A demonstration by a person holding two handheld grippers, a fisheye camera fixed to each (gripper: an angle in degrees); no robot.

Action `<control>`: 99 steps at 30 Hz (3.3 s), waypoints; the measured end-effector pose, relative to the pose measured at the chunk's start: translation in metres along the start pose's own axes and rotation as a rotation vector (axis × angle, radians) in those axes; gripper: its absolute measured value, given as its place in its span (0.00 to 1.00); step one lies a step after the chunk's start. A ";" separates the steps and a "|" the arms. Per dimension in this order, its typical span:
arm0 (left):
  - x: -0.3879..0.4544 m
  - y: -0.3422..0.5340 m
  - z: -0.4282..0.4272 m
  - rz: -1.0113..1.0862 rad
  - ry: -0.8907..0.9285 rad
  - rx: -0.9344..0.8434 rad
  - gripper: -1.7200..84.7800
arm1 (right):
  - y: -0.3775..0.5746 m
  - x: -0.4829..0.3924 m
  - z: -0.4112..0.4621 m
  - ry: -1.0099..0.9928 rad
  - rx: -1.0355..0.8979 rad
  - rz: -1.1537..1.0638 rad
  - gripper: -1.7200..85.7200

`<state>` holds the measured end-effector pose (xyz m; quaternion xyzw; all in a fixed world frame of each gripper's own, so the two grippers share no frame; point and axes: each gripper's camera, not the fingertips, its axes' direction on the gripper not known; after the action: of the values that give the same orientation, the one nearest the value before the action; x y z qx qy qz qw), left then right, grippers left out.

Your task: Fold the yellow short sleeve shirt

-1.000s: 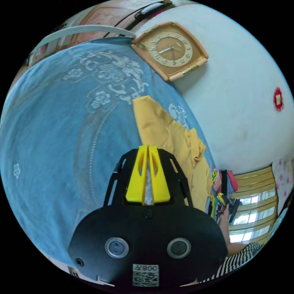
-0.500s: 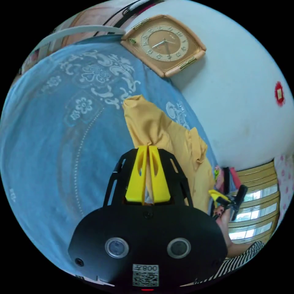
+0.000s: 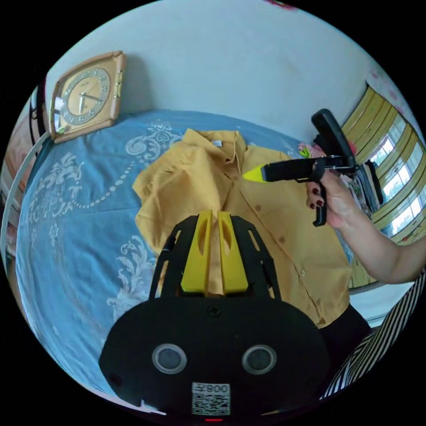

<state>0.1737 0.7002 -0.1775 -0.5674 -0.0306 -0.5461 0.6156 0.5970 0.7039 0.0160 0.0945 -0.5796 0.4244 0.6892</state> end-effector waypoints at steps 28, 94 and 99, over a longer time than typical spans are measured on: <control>-0.065 -0.016 -0.109 -0.283 -0.044 0.423 0.05 | -0.179 -0.183 -0.053 0.259 0.199 -0.417 0.03; 0.109 -0.269 0.204 0.181 -0.196 -0.134 0.03 | -0.179 0.044 -0.065 0.516 -0.184 -0.150 0.02; 0.087 -0.267 0.212 0.105 -0.154 -0.131 0.04 | -0.176 0.063 -0.057 0.463 -0.156 -0.103 0.03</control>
<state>0.1432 0.8639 0.1317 -0.6476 -0.0125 -0.4687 0.6006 0.7582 0.6599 0.1171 -0.0292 -0.4318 0.3533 0.8294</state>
